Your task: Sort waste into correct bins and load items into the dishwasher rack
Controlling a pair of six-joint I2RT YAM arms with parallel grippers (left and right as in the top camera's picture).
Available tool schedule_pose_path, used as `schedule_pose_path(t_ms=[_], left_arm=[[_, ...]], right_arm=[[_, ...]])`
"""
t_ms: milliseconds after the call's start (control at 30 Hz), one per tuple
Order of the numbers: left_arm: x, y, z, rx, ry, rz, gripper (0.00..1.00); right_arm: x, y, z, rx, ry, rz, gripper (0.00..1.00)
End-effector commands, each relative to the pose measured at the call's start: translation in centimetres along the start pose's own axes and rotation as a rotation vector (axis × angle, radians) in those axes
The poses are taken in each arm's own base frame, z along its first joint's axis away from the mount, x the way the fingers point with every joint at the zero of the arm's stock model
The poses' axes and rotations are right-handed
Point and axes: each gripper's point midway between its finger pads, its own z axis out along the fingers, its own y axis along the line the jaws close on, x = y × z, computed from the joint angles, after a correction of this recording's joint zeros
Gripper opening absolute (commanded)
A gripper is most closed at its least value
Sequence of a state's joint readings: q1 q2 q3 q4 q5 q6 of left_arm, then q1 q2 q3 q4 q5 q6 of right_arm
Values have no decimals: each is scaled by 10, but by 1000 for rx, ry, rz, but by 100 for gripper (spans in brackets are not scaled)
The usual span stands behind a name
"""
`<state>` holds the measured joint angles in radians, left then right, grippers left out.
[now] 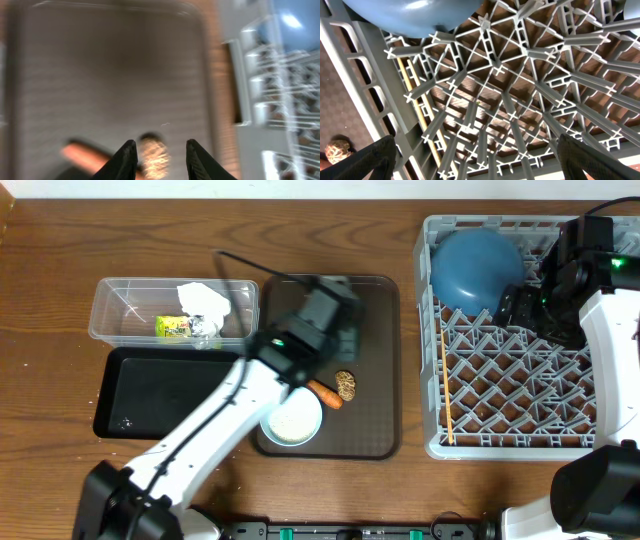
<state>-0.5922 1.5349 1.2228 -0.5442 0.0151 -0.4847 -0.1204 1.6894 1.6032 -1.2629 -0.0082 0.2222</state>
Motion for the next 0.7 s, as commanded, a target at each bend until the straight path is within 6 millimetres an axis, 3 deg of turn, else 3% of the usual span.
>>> schedule_pose_path(t_ms=[0,267,500,667], left_arm=[[4,26,4,-68,39,1,34],[40,29,35,-85,172,-67,39],[81,16,74,-63,326,-70,46],[101,13,92,-72,379,-47,49]], right_arm=[[0,0,-2,-9,-6,-10,95],[0,3,-2,-11,-5,-19,96],[0,3,-2,-10,-5,-19,95],[0,3,-2,-10,-5,-19,95]])
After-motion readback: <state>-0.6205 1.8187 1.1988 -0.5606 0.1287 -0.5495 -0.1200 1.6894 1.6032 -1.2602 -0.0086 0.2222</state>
